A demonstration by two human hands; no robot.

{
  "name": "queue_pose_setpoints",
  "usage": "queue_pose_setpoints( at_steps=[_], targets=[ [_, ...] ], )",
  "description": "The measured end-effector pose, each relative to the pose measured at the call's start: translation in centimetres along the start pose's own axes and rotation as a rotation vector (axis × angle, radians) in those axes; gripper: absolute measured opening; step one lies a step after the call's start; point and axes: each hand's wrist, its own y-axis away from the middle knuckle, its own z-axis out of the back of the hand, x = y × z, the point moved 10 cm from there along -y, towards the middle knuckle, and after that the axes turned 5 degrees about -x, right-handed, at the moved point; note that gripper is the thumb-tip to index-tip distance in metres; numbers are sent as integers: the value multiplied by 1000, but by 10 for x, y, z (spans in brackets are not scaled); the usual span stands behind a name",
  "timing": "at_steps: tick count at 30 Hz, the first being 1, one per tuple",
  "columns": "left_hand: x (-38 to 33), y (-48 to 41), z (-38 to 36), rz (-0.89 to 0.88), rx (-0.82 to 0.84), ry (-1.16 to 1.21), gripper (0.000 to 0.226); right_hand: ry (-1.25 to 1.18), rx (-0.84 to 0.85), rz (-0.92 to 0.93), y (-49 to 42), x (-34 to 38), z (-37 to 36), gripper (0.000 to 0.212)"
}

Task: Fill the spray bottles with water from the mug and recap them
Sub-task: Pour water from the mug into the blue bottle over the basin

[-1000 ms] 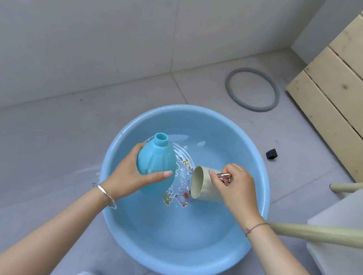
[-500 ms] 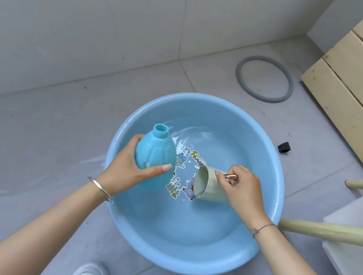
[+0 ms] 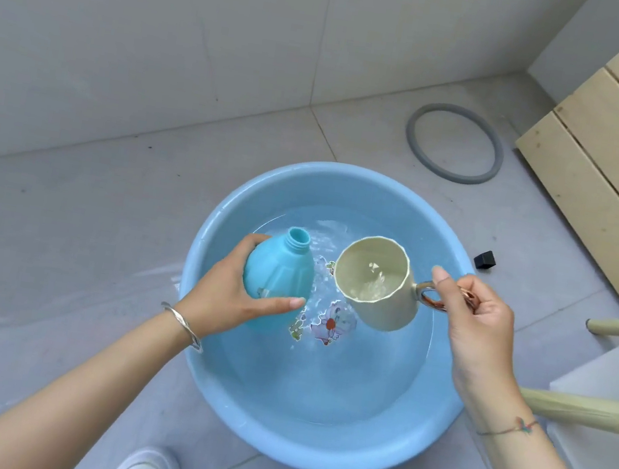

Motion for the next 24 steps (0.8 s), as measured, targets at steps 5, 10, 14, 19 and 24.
queue_pose_setpoints(
  at_steps=[5,10,14,19,24],
  targets=[
    [1,0,-12,-42,57,-52,88,-64,8,84,4,35,4,43],
    [-2,1,-19,-80,76,-88,91,-64,17,126,9,57,5,43],
    [-2,0,-21,-111,80,-108,86,47,46,233,13,74,2,45],
    [-3,0,-22,-144,90,-136,88,119,44,336,16,87,-1,39],
    [-4,-1,-24,-158,92,-157,88,200,50,419,22,99,-5,37]
  ],
)
